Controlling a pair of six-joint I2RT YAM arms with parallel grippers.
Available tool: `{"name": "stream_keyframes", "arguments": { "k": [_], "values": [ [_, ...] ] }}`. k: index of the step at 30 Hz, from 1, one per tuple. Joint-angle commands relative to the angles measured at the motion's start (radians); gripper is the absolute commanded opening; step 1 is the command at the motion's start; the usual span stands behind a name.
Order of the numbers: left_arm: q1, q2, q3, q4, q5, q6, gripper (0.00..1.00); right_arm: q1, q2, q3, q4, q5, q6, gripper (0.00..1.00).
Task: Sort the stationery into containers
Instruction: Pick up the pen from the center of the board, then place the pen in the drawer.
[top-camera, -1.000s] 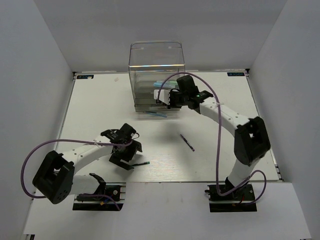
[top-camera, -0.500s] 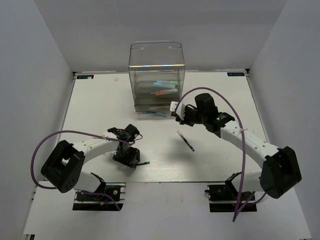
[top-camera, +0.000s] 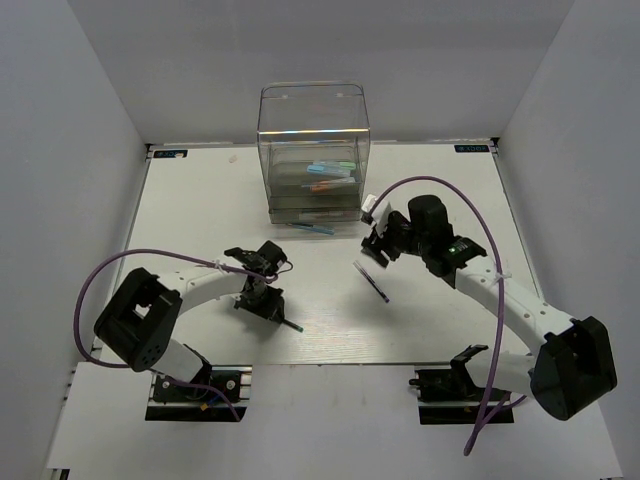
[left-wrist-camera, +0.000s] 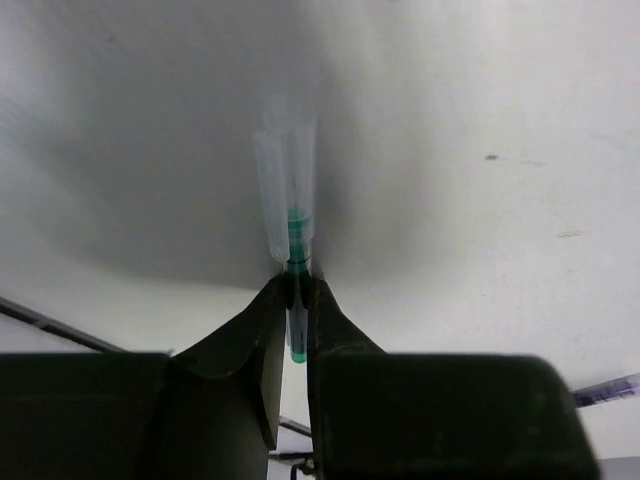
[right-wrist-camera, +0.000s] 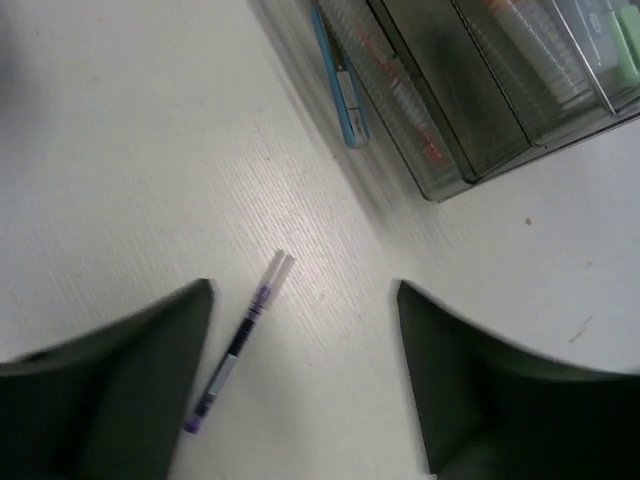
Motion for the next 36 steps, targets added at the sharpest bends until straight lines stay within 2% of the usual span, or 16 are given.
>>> {"name": "stream_keyframes", "arguments": {
  "k": [1, 3, 8, 10, 11, 15, 16, 25, 36],
  "values": [
    [-0.003, -0.014, 0.052, 0.024, -0.116, 0.021, 0.03, -0.017, -0.025, -0.024, 0.048, 0.040, 0.089, 0.90],
    [-0.003, -0.040, 0.101, 0.024, -0.147, 0.035, 0.00, -0.026, -0.022, -0.042, 0.081, 0.111, 0.150, 0.90],
    [-0.003, -0.062, 0.213, 0.051, -0.167, 0.046, 0.00, -0.054, -0.021, -0.068, 0.086, 0.110, 0.157, 0.90],
    [-0.003, -0.062, 0.251, 0.065, -0.178, 0.046, 0.00, -0.063, -0.027, -0.080, 0.085, 0.100, 0.169, 0.83],
    [-0.003, -0.062, 0.297, 0.074, -0.178, 0.046, 0.00, -0.066, -0.030, -0.084, 0.085, 0.090, 0.174, 0.72],
    [-0.003, -0.013, 0.415, 0.097, -0.187, 0.023, 0.00, -0.081, -0.041, -0.103, 0.086, 0.068, 0.185, 0.45],
    [-0.003, -0.001, 0.437, 0.120, -0.196, 0.005, 0.00, -0.086, -0.044, -0.108, 0.083, 0.070, 0.185, 0.43],
    [0.009, 0.176, 0.664, 0.174, -0.276, -0.115, 0.00, -0.104, -0.074, -0.139, 0.091, 0.082, 0.186, 0.42],
    [0.018, 0.300, 0.759, 0.206, -0.336, -0.235, 0.00, -0.126, -0.104, -0.171, 0.092, 0.088, 0.194, 0.42]
  ]
}}
